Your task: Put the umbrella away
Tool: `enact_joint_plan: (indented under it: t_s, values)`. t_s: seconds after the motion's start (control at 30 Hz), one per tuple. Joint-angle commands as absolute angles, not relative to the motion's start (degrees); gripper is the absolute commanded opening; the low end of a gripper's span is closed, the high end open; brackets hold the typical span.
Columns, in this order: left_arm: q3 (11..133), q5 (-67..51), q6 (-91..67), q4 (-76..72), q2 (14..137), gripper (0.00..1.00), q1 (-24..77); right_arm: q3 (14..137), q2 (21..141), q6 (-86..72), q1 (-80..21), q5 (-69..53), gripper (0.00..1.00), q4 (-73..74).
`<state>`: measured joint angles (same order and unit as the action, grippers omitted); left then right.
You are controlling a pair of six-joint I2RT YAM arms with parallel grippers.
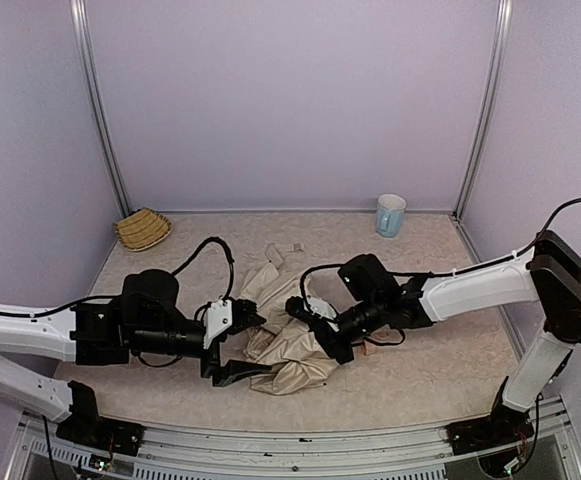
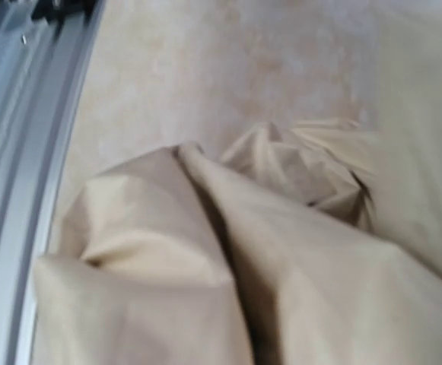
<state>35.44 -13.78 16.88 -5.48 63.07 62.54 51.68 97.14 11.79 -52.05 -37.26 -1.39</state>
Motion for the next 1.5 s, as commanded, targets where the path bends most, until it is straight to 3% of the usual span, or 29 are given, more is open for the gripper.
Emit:
enact_joint_plan:
  t_s: [0.0,0.13,0.2,0.33,0.4,0.53,0.67,0.77,0.87,1.0,1.23,1.47]
  values:
    - [32.9,-0.42,19.43,-14.27,68.15,0.76,68.49,54.49,95.22,9.25,-51.61,-38.79,0.0,-0.38]
    - [35.12,9.49,22.97,-16.26,75.17,0.56,69.82,54.91,95.15,8.69,-51.68,-39.32,0.01,0.0]
    - [35.77,13.08,23.78,-18.5,77.92,0.41,69.67,54.8,94.68,8.6,-51.65,-39.93,0.03,-0.05]
    - [37.26,8.05,22.95,-18.01,80.72,0.27,68.9,54.75,93.37,8.72,-51.67,-39.33,0.09,0.85]
    - [37.58,7.35,21.49,-17.37,81.76,0.02,68.54,55.16,91.81,8.93,-51.68,-38.37,0.23,2.54]
    - [36.32,3.32,19.21,-16.67,80.38,0.0,67.41,58.15,87.6,13.53,-51.32,-35.66,0.5,14.57]
    - [33.95,0.08,17.69,-18.18,77.93,0.0,66.15,58.69,83.84,16.84,-47.9,-33.27,0.6,20.59]
    - [33.24,-1.56,16.84,-19.27,76.74,0.0,65.46,60.48,84.92,14.39,-44.37,-34.52,0.62,14.63]
    - [33.67,-3.74,16.54,-19.9,75.84,0.0,64.73,66.45,91.57,10.64,-43.08,-31.75,0.6,8.37]
    - [35.33,-6.08,16.0,-20.97,75.39,0.0,62.12,74.67,104.71,12.57,-42.89,-28.41,0.48,9.86]
    - [38.52,-14.36,10.73,-26.44,80.99,0.0,51.02,82.37,121.99,14.34,-42.89,-39.11,0.33,13.2]
    - [45.39,-17.11,8.23,-22.55,94.87,0.0,44.12,81.33,127.19,13.86,-42.59,-45.42,0.24,10.59]
